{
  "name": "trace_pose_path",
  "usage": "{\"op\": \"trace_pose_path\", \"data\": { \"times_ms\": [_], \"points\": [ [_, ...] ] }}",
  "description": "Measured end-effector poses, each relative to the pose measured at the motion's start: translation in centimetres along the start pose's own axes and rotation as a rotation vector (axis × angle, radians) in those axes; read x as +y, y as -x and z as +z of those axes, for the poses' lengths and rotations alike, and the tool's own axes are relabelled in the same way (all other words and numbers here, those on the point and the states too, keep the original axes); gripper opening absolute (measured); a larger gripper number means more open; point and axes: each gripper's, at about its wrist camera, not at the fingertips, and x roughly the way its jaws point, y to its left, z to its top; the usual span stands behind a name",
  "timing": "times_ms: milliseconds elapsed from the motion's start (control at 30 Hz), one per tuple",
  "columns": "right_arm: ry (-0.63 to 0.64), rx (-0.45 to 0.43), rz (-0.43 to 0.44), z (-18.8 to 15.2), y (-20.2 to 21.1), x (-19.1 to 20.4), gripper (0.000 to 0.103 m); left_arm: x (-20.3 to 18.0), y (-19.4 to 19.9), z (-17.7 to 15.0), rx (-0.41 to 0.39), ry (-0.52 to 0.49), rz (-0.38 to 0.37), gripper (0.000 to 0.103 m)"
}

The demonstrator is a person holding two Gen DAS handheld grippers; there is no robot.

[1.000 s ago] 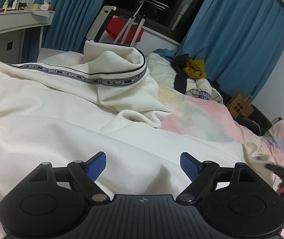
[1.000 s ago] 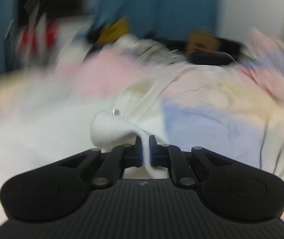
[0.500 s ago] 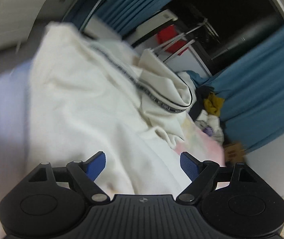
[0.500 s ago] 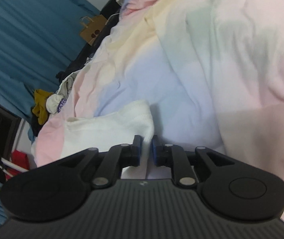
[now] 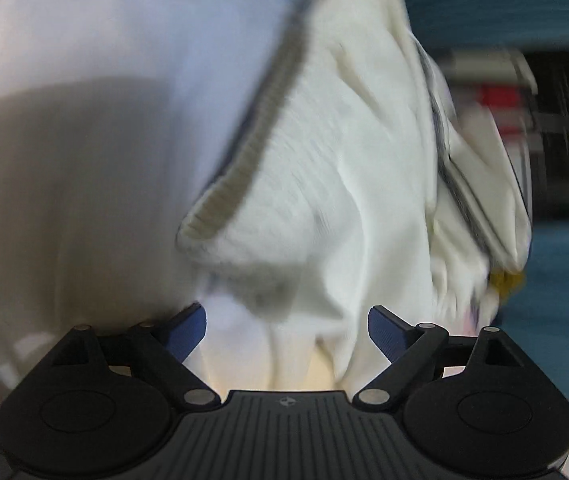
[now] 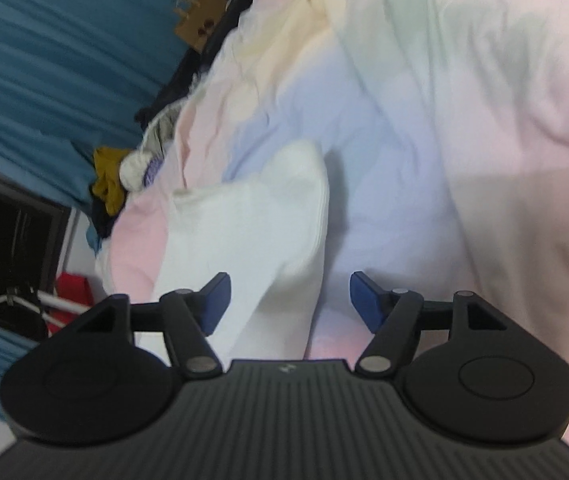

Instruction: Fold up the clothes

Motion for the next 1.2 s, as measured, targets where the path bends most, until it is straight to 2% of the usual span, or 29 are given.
{"op": "trace_pose_path", "data": {
  "times_ms": [33, 167, 233, 267, 300, 367, 433, 500, 567, 633, 733, 833, 867, 1033, 1133, 1200],
  "points": [
    [-0.002, -0.001, 0.003, -0.1, -0.3, 0.0, 0.068, -0.1, -0.4, 0.0, -0.03, 0.022, 0.0, 0.097],
    [0.004, -0.013, 0.009, -0.3, -1.3, 0.3, 0.066, -0.5, -1.1, 0.1, -0.094, 0.092, 0.049, 0.095],
    [0.029, -0.029, -0.006, -0.5, -1.8, 0.5, 0.061, -1.0, -0.7, 0.4, -0.117, 0.086, 0.079, 0.08],
    [0.051, -0.038, -0.02, -0.7, -2.1, 0.8, 0.053, -1.0, -0.5, 0.6, -0.127, 0.092, 0.086, 0.077],
    [0.079, -0.052, -0.037, -0.7, -2.2, 1.1, 0.04, -1.0, -0.4, 0.8, -0.126, 0.106, 0.085, 0.075],
    [0.136, -0.08, -0.07, -0.8, -2.5, 1.7, 0.021, -1.2, -0.2, 1.2, -0.129, 0.112, 0.092, 0.073],
    [0.123, -0.094, -0.06, -0.8, -2.4, 1.7, 0.014, -1.5, 0.0, 1.4, -0.137, 0.095, 0.106, 0.063],
    [0.119, -0.117, -0.045, -0.8, -2.1, 1.8, 0.008, -2.1, 0.2, 1.0, -0.148, 0.078, 0.115, 0.058],
    [0.132, -0.151, -0.024, -0.8, -1.5, 2.1, 0.007, -1.9, 0.3, 1.0, -0.166, 0.082, 0.098, 0.048],
    [0.205, -0.193, -0.018, -0.9, -0.8, 2.8, 0.006, -1.6, 0.3, 1.3, -0.184, 0.047, 0.064, 0.04],
    [0.198, -0.214, 0.011, -0.7, 0.2, 2.9, 0.006, -2.5, 1.3, 1.4, -0.214, -0.005, 0.05, 0.034],
    [0.229, -0.231, -0.011, -0.9, 0.9, 3.4, 0.006, -4.1, 4.0, 1.8, -0.312, -0.103, 0.05, 0.031],
    [0.233, -0.238, -0.016, -0.9, 1.3, 3.4, 0.005, -4.3, 5.1, 2.2, -0.327, -0.103, 0.044, 0.03],
    [0.194, -0.246, -0.035, -0.9, 3.3, 2.9, 0.005, -4.8, 8.3, 3.9, -0.298, -0.134, 0.047, 0.029],
    [0.208, -0.221, -0.114, -1.1, 3.4, 2.4, 0.005, -3.4, 10.4, 4.7, -0.265, -0.183, 0.101, 0.029],
    [0.188, -0.156, -0.176, -1.1, 2.3, 1.1, 0.005, -2.3, 10.2, 5.4, -0.198, -0.202, 0.149, 0.03]
  ]
}}
